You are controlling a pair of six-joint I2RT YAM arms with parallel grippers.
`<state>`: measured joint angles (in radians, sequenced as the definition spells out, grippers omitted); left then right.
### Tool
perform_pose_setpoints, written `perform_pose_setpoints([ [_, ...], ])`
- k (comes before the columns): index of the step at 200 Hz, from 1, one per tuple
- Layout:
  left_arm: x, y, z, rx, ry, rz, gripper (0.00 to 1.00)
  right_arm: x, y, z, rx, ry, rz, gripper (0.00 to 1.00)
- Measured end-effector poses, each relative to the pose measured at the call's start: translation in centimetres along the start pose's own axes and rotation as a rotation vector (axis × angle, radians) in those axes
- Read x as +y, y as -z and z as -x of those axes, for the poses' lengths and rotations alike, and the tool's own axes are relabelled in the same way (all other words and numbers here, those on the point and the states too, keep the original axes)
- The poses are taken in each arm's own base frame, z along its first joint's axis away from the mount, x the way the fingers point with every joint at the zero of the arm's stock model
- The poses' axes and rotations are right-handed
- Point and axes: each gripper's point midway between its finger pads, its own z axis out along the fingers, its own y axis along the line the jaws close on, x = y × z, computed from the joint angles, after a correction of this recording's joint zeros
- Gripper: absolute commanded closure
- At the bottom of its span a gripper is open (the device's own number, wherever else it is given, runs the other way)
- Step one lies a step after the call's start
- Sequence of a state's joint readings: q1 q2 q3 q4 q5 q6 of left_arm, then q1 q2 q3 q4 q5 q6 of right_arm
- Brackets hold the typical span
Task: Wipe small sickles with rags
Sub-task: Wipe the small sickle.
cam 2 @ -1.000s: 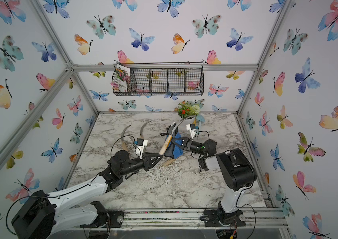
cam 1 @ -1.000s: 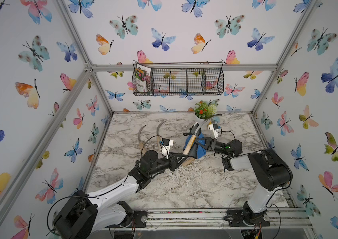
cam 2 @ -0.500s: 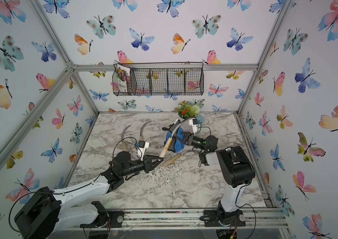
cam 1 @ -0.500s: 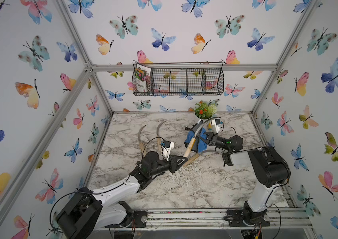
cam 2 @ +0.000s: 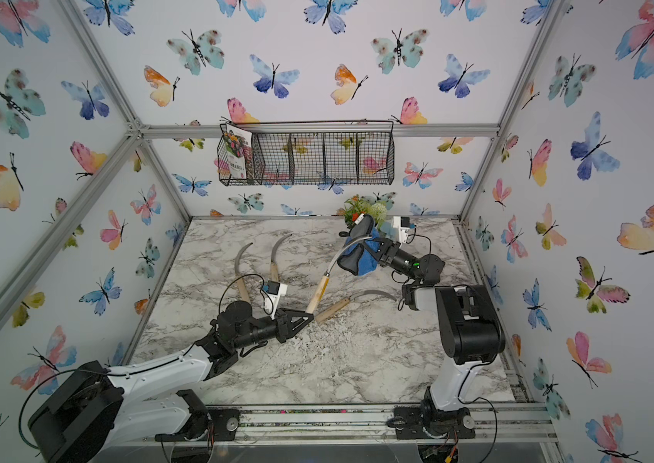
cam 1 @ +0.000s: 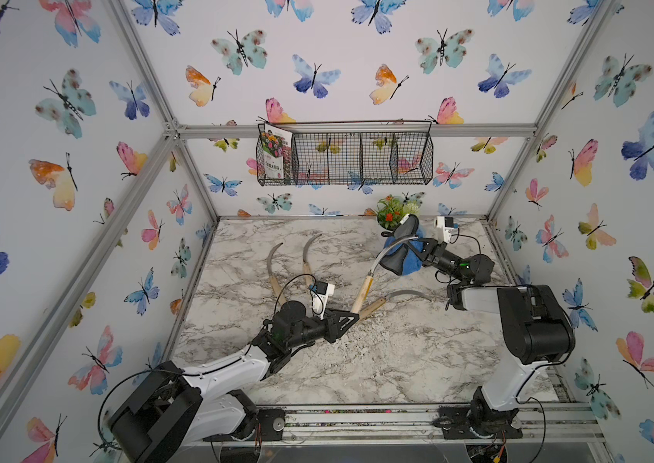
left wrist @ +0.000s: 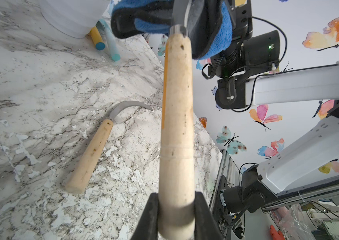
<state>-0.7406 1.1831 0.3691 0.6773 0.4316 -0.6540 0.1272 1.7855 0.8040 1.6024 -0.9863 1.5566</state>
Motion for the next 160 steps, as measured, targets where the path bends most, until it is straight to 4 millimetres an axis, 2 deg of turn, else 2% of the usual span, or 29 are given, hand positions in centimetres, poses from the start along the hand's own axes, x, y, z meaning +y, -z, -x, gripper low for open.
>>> perform_pose_setpoints([
  [21, 0.1, 0.0, -0.1, 0.003, 0.001, 0.002, 1.0, 0.3, 0.2, 0.6, -0.012, 0.006, 0.002, 0.98],
  [57, -0.1, -0.2, 0.2, 0.001, 0.0, -0.001, 1.0, 0.2, -0.2, -0.4, 0.006, -0.008, 0.005, 0.98],
  [98, -1.1, -0.7, 1.8, -0.013, -0.015, -0.014, 1.0, 0.0, -2.6, -4.3, 0.086, -0.031, 0.034, 0.98],
  [135, -1.7, -1.0, 2.8, -0.016, -0.026, -0.016, 1.0, -1.8, -4.8, -8.7, 0.174, -0.083, 0.038, 0.98],
  [160, -1.8, -1.1, 2.9, -0.011, -0.033, -0.012, 1.0, -2.1, -5.5, -10.3, 0.206, -0.094, 0.04, 0.98],
])
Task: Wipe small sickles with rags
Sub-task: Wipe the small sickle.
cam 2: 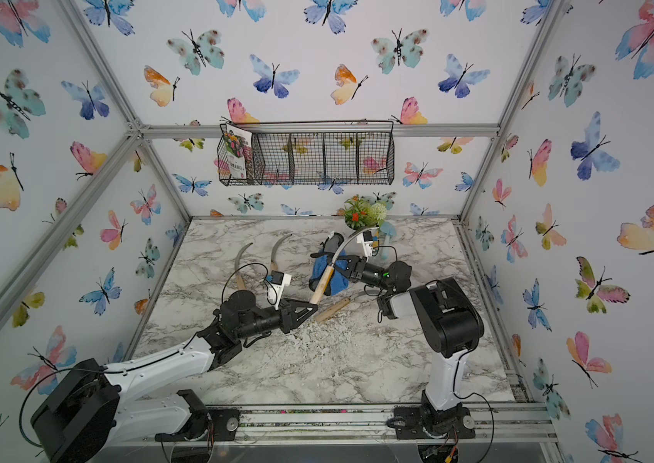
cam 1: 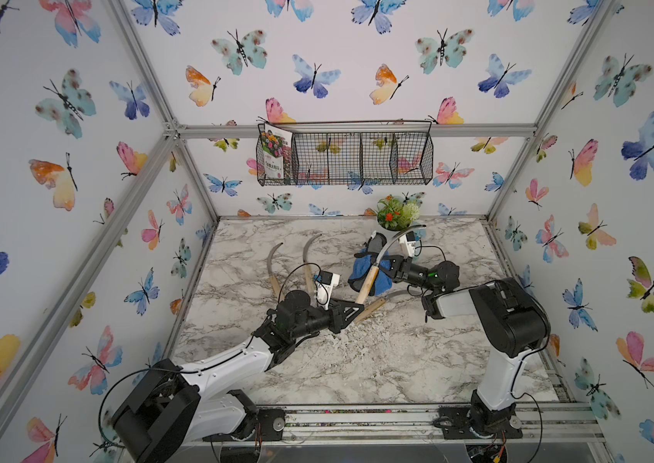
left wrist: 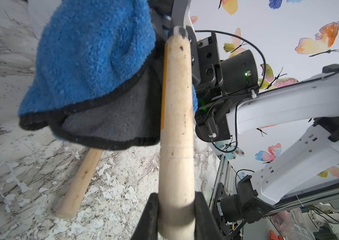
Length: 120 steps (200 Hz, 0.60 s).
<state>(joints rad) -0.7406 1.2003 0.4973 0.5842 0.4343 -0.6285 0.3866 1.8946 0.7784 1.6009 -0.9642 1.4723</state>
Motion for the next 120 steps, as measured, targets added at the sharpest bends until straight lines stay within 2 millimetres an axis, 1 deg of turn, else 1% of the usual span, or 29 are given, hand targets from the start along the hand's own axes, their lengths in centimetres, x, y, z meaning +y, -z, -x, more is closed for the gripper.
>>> perform_pose_setpoints([
  [25, 0.1, 0.0, -0.1, 0.002, -0.002, 0.002, 1.0, 0.0, 0.1, 0.1, -0.004, 0.004, -0.002, 0.98],
  [48, 0.2, 0.0, -0.2, 0.003, -0.001, 0.005, 1.0, -0.3, 0.9, 1.0, -0.027, -0.002, -0.013, 0.98],
  [64, 0.6, 0.1, -0.7, 0.011, 0.005, 0.015, 1.0, -0.4, 1.7, 2.3, -0.056, -0.004, -0.023, 0.98],
  [98, 2.2, 0.5, -2.6, 0.035, 0.022, 0.051, 1.0, -0.2, 3.7, 5.3, -0.124, 0.005, -0.036, 0.98],
  [120, 2.8, 0.8, -2.9, 0.031, 0.025, 0.063, 1.0, 0.4, 5.1, 7.0, -0.167, 0.013, -0.043, 0.98],
])
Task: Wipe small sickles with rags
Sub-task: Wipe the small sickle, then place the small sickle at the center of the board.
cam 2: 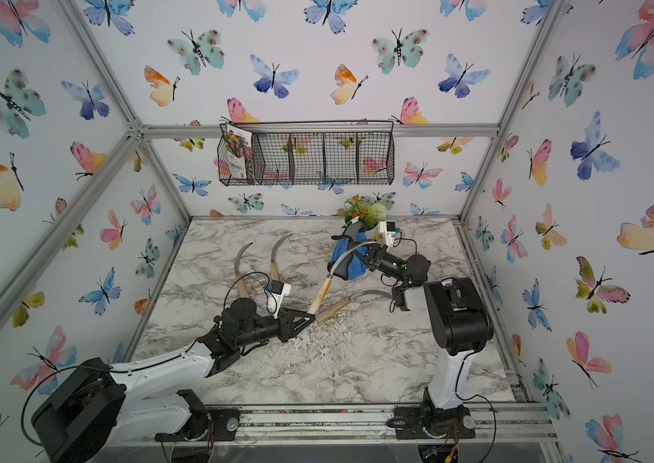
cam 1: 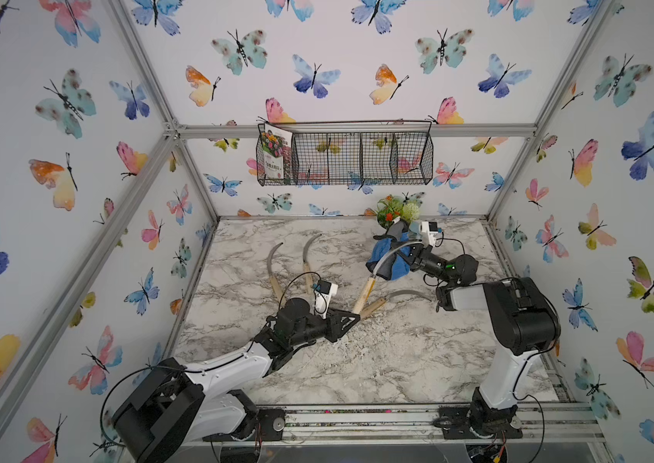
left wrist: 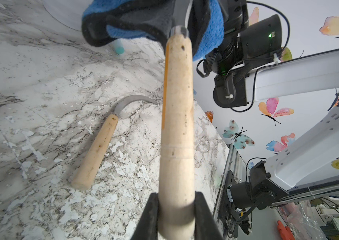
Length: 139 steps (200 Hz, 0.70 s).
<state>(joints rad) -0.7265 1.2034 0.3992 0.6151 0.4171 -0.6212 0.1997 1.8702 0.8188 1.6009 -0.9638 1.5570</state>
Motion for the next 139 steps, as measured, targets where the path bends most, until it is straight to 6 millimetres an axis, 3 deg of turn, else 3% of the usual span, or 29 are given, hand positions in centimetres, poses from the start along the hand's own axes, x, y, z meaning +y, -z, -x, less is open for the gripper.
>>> perform_pose_setpoints([
  [64, 2.3, 0.9, -0.1, -0.028, 0.023, 0.047, 1.0, 3.0, 3.4, 3.5, -0.099, 0.062, -0.004, 0.98],
  [101, 5.9, 1.8, 0.2, -0.064, 0.07, 0.225, 1.0, 3.8, 6.4, 3.6, -0.158, 0.078, -0.037, 0.98],
  [139, 9.6, 2.5, 0.8, -0.077, 0.091, 0.451, 1.0, 2.7, 8.4, 2.6, -0.184, 0.09, -0.089, 0.98],
])
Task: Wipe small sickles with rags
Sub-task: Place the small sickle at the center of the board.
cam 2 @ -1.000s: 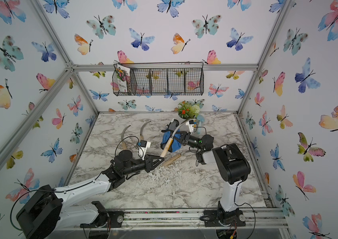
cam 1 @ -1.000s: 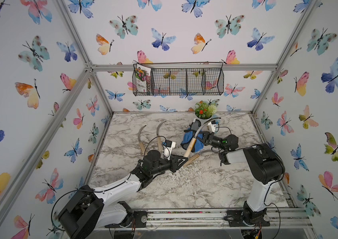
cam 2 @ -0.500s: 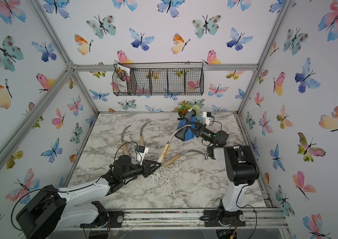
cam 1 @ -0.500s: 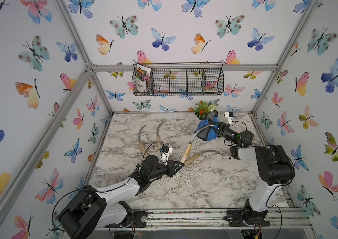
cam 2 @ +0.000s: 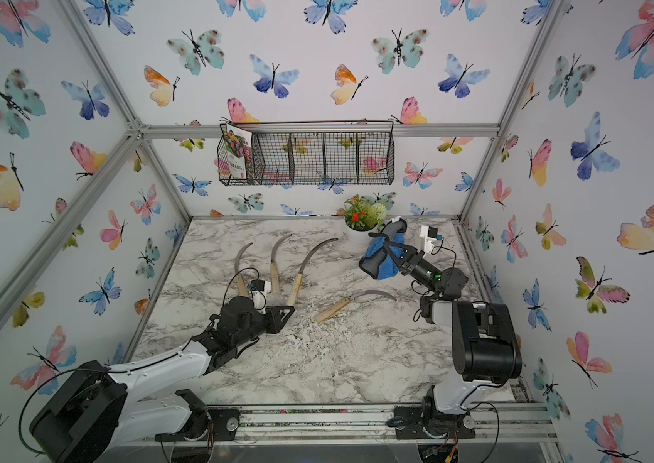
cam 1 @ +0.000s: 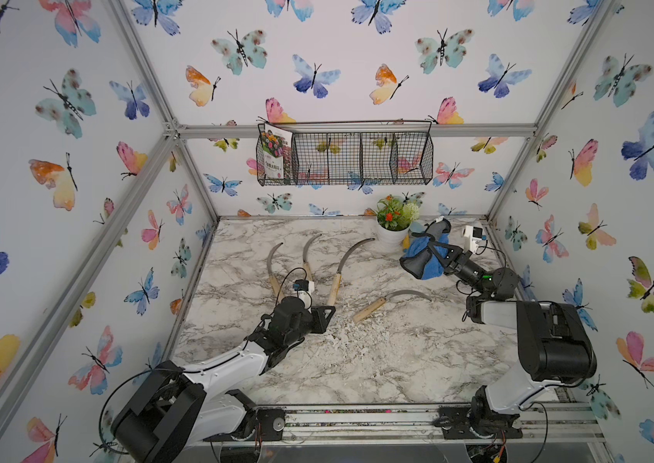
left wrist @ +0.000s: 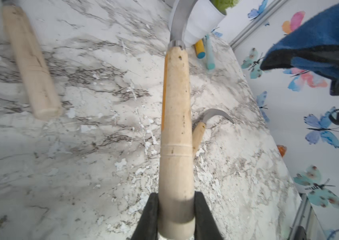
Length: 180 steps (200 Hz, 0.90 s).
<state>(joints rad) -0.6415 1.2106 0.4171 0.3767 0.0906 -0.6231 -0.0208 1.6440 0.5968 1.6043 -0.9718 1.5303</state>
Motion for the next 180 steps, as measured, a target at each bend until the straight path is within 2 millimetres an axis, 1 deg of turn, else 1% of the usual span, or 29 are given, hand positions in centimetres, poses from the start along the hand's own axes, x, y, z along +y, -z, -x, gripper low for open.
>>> perform_pose_setpoints([
  [18, 1.2, -1.0, 0.8, 0.001, 0.006, 0.077, 1.0, -0.2, 0.4, -0.6, 0.002, 0.031, -0.027, 0.98],
  [37, 2.7, -2.6, 1.2, 0.029, 0.015, 0.142, 1.0, 0.5, 0.7, -0.9, 0.003, 0.086, -0.053, 0.98],
  [56, 4.1, -4.2, 0.9, 0.071, 0.024, 0.194, 1.0, 1.4, 1.0, -1.1, -0.003, 0.15, -0.085, 0.98],
  [61, 4.5, -4.9, 0.8, 0.087, 0.026, 0.212, 1.0, 1.6, 1.2, -1.1, -0.007, 0.17, -0.097, 0.98],
  [85, 5.8, -7.1, 0.4, 0.138, 0.03, 0.255, 1.0, 1.8, 1.8, -1.2, -0.021, 0.227, -0.17, 0.98],
  [96, 6.1, -7.8, 0.3, 0.153, 0.031, 0.264, 1.0, 1.8, 2.2, -1.4, -0.029, 0.251, -0.199, 0.98],
  [116, 6.4, -8.8, 0.3, 0.172, 0.031, 0.275, 1.0, 1.1, 2.9, -2.1, -0.03, 0.262, -0.25, 0.98],
  [150, 6.0, -9.4, 1.3, 0.163, 0.029, 0.271, 1.0, -0.4, 4.0, -2.9, -0.027, 0.256, -0.326, 0.98],
  [180, 6.3, -10.0, 1.5, 0.168, 0.031, 0.287, 1.0, -1.2, 4.6, -3.4, -0.028, 0.258, -0.37, 0.98],
])
